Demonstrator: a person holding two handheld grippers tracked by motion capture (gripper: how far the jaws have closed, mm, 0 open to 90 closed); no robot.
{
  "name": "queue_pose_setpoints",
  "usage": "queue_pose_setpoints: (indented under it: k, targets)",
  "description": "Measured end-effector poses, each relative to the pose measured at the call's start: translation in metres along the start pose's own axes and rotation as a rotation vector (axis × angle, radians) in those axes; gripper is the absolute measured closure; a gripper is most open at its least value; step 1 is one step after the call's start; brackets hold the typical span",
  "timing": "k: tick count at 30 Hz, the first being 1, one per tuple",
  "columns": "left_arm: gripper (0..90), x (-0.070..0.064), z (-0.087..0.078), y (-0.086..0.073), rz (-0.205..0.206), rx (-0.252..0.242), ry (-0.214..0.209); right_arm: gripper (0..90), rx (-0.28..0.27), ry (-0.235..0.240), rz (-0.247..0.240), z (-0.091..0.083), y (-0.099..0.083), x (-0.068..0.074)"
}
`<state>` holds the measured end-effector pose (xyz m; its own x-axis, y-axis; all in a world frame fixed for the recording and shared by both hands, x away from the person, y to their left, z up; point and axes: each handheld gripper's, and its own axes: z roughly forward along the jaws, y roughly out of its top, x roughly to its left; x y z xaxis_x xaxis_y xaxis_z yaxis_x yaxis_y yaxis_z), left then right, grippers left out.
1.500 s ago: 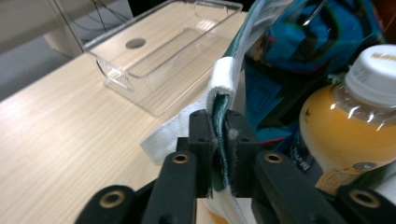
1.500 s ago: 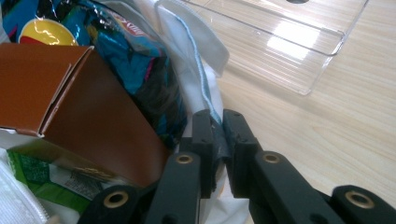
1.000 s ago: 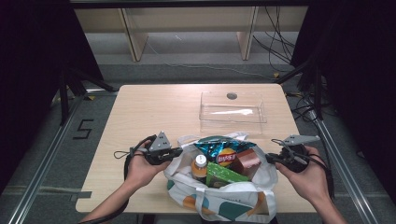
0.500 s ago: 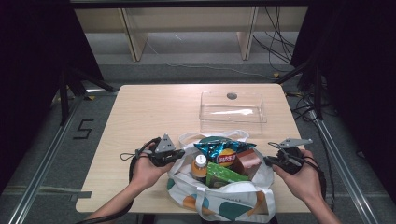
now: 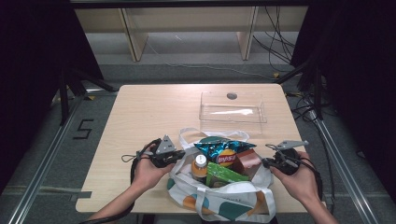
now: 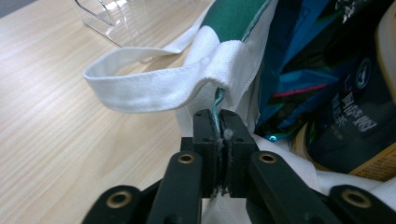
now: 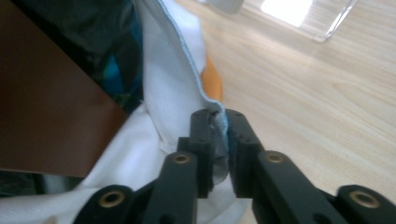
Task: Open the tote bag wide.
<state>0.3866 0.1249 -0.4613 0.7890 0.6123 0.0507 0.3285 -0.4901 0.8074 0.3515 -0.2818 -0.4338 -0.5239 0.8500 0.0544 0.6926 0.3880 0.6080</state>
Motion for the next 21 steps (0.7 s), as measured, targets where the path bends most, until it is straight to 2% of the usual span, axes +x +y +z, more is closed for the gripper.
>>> queue_pose_setpoints:
  k: [1,3,4,5,6,7,8,9,10,11,13,14,15,16,19,20,21]
  targets:
    - [82.6,0.000,0.000,0.000,0.000,0.000,0.000,78.3,-0.041,0.008,0.000,0.000,-0.001,-0.002]
    - [78.3,0.003,-0.010,0.004,-0.014,-0.035,0.022,73.4,-0.069,0.037,0.046,-0.010,0.001,-0.002]
    - [76.2,0.005,-0.014,0.005,-0.013,-0.044,0.024,70.5,-0.088,0.038,0.041,-0.014,0.002,-0.003]
    - [73.1,0.005,-0.017,0.005,-0.034,-0.069,0.032,69.0,-0.121,0.042,0.046,-0.018,0.004,-0.002]
    - [69.9,0.005,-0.017,0.005,-0.034,-0.069,0.032,67.7,-0.144,0.036,0.033,-0.024,0.006,-0.003]
    - [69.9,0.005,-0.020,0.006,-0.041,-0.086,0.037,67.7,-0.144,0.036,0.033,-0.024,0.006,-0.003]
    - [67.5,0.006,-0.024,0.006,-0.039,-0.093,0.043,65.8,-0.153,0.041,0.082,-0.028,0.008,0.001]
    - [65.1,0.005,-0.027,0.007,-0.046,-0.110,0.048,64.4,-0.183,0.039,0.074,-0.032,0.010,0.001]
    - [60.6,0.005,-0.031,0.007,-0.052,-0.124,0.058,62.6,-0.224,0.043,0.033,-0.039,0.015,-0.001]
    - [60.6,0.004,-0.034,0.007,-0.060,-0.137,0.061,62.6,-0.224,0.043,0.033,-0.039,0.015,-0.001]
    - [56.6,0.004,-0.041,0.009,-0.065,-0.165,0.063,60.8,-0.270,0.050,0.051,-0.046,0.019,0.004]
    - [54.3,0.004,-0.044,0.009,-0.076,-0.187,0.065,59.6,-0.289,0.052,0.034,-0.049,0.021,0.004]
    - [52.5,0.004,-0.047,0.008,-0.081,-0.207,0.064,58.9,-0.294,0.061,0.044,-0.053,0.024,0.007]
    - [49.0,0.005,-0.053,0.007,-0.100,-0.233,0.057,56.5,-0.337,0.071,0.021,-0.058,0.029,0.009]
    - [45.2,0.005,-0.057,0.004,-0.116,-0.256,0.060,54.8,-0.366,0.084,0.020,-0.065,0.035,0.012]
    - [41.0,0.005,-0.058,0.003,-0.128,-0.261,0.068,54.1,-0.373,0.088,0.005,-0.067,0.038,0.013]
    - [38.5,0.006,-0.058,0.002,-0.137,-0.267,0.075,53.7,-0.378,0.101,0.015,-0.068,0.041,0.015]
